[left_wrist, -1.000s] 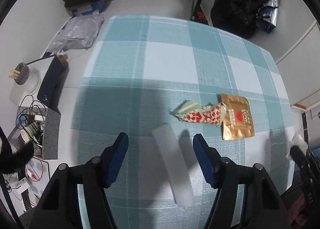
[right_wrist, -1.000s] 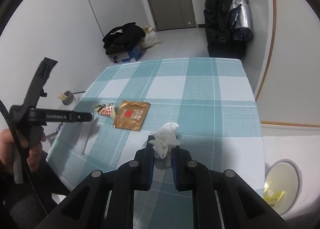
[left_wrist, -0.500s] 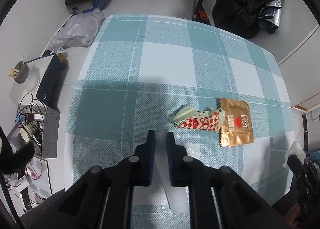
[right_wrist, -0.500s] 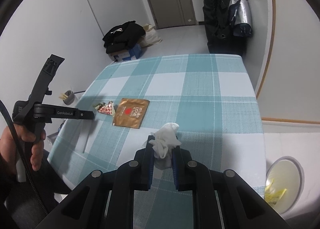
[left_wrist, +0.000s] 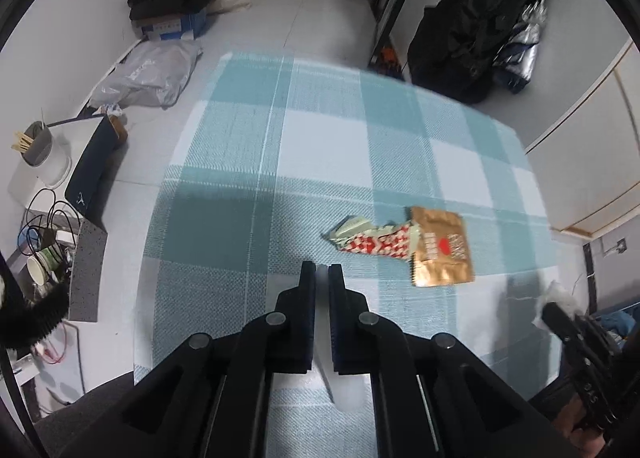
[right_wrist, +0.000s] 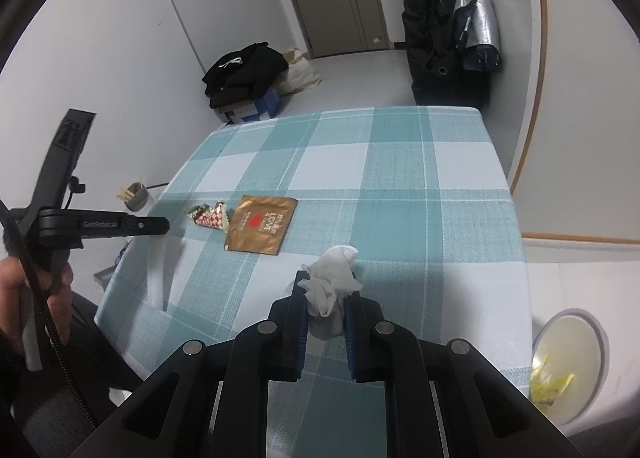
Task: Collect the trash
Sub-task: 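Grasp the white plastic strip with the left gripper while right holds tissue, then carry white strip in left gripper while right carries tissue to the bin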
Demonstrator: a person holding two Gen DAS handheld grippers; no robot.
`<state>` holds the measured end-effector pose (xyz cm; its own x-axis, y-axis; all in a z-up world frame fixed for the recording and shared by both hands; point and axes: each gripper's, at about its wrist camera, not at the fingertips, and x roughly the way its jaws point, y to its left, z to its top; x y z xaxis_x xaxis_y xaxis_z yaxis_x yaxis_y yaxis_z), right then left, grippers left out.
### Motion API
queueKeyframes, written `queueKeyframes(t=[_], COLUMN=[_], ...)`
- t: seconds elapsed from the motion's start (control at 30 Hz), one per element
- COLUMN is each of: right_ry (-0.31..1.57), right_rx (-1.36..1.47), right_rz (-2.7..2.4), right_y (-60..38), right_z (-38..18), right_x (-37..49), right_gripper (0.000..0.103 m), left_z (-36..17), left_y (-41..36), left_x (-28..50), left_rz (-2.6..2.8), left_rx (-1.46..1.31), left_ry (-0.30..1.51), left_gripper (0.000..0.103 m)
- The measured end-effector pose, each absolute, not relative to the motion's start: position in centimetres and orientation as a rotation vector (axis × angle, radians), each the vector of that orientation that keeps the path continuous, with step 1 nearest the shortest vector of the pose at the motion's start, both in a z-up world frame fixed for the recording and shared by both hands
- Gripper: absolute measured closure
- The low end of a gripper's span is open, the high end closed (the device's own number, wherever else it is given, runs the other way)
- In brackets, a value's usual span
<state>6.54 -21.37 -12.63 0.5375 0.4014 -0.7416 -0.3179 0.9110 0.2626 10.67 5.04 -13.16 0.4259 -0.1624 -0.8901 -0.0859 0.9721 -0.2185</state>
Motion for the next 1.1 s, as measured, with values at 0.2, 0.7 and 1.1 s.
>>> queueKeyframes(t=[0.2, 0.7, 1.1], right_ry=[0.906, 0.834, 0.729], right_rx=[0.111, 0.080, 0.095], right_rz=[0.419, 0.435, 0.426], right_y=[-21.6, -20.2, -22.1], right_z=[-12.6, -9.5, -4.7], right_x=[6.3, 3.8, 2.0], right_gripper=[0.089, 0.089, 0.089], left_z=[-11.0, -7.9, -3.0], left_y=[4.8, 3.9, 1.4], left_x=[8.4, 6.1, 5.4], left_rz=[-0.080, -0.189, -0.268], left_rx=[-0.277, -0.251, -0.224], left_ry=[1.024, 0.883, 0.779], left_gripper=[0.101, 0.101, 0.101])
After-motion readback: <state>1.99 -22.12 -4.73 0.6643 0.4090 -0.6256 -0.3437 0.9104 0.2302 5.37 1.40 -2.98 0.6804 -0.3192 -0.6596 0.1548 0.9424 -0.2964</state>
